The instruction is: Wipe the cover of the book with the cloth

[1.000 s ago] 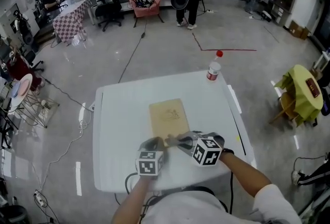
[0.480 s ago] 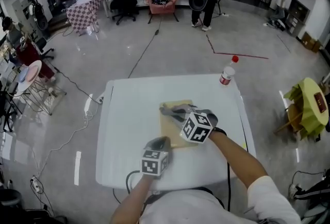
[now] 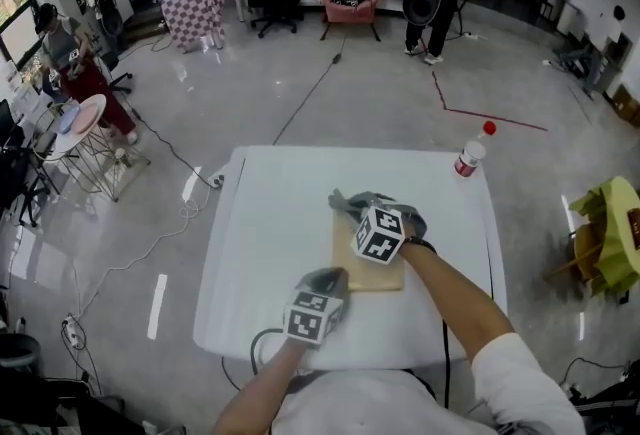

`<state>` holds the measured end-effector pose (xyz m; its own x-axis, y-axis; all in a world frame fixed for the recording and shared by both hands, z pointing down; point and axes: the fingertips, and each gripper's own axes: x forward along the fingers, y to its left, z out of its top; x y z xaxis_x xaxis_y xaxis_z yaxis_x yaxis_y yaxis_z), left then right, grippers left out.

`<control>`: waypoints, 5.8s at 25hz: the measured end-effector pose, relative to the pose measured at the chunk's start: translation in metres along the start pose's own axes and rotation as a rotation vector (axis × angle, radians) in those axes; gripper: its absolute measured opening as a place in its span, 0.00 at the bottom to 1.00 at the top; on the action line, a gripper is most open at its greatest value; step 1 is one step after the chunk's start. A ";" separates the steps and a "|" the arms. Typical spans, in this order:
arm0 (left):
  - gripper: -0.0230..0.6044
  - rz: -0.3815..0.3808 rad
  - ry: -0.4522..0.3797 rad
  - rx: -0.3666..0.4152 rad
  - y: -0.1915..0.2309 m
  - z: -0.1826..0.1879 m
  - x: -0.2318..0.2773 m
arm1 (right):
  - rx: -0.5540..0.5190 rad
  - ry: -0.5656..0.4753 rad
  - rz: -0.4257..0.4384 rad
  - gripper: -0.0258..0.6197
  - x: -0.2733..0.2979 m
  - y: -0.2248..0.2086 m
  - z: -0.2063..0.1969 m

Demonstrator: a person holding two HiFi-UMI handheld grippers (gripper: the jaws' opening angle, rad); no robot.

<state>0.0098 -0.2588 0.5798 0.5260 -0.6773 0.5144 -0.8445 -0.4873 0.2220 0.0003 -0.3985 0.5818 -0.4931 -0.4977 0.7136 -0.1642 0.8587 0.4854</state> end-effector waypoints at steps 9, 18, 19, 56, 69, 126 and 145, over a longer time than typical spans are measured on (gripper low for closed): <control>0.05 -0.009 -0.016 -0.026 0.005 -0.001 0.002 | 0.006 -0.055 0.114 0.08 -0.018 0.033 0.005; 0.05 -0.023 -0.025 -0.069 0.006 0.000 0.003 | 0.059 -0.098 0.198 0.08 -0.052 0.080 0.005; 0.05 -0.023 -0.026 -0.071 0.007 -0.001 0.002 | 0.064 -0.100 0.205 0.08 -0.055 0.086 0.005; 0.05 -0.045 -0.053 -0.127 0.000 -0.001 -0.001 | 0.017 -0.087 0.230 0.08 -0.039 0.035 0.055; 0.05 -0.024 -0.045 -0.054 0.003 -0.003 -0.001 | -0.131 0.092 0.289 0.08 0.047 0.016 0.052; 0.05 0.012 -0.057 -0.131 0.007 0.008 0.003 | 0.677 -0.267 0.112 0.08 -0.107 0.039 -0.014; 0.05 0.110 -0.239 -0.034 0.012 0.093 -0.059 | 0.834 -0.503 -0.285 0.08 -0.214 -0.002 -0.026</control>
<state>-0.0225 -0.2759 0.4748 0.4366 -0.8380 0.3274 -0.8985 -0.3879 0.2054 0.1288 -0.2969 0.4412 -0.6132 -0.7534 0.2376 -0.7811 0.6232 -0.0400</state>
